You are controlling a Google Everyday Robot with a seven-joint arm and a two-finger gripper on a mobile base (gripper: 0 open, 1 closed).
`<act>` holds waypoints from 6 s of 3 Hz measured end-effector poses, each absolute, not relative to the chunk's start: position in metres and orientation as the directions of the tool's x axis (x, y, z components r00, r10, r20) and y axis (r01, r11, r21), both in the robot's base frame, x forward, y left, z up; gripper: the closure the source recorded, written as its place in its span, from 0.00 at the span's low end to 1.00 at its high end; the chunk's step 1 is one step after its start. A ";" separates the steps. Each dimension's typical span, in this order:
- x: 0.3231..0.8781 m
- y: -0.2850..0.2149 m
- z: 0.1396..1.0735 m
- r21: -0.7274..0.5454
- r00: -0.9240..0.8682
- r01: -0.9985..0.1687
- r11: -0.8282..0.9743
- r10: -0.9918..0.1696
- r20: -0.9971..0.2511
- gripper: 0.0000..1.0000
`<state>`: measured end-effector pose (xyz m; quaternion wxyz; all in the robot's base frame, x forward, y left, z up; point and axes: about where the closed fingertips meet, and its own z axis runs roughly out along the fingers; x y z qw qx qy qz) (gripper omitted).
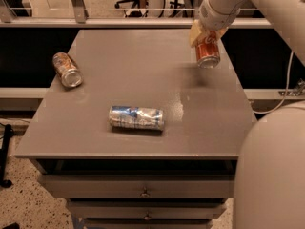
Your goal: Place coke can upright
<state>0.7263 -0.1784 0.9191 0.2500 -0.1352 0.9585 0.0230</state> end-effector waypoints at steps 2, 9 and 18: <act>0.689 -0.160 0.936 0.099 -0.560 -0.534 0.840 -0.263 -0.786 1.00; 0.690 -0.164 0.951 -0.238 0.129 -0.837 0.493 -0.245 -0.961 1.00; 0.630 -0.319 0.952 -0.292 0.194 -0.722 0.627 -0.223 -0.955 0.00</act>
Offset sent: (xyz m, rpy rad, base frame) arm -0.0445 -0.0003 0.0937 0.2792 -0.9204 0.6300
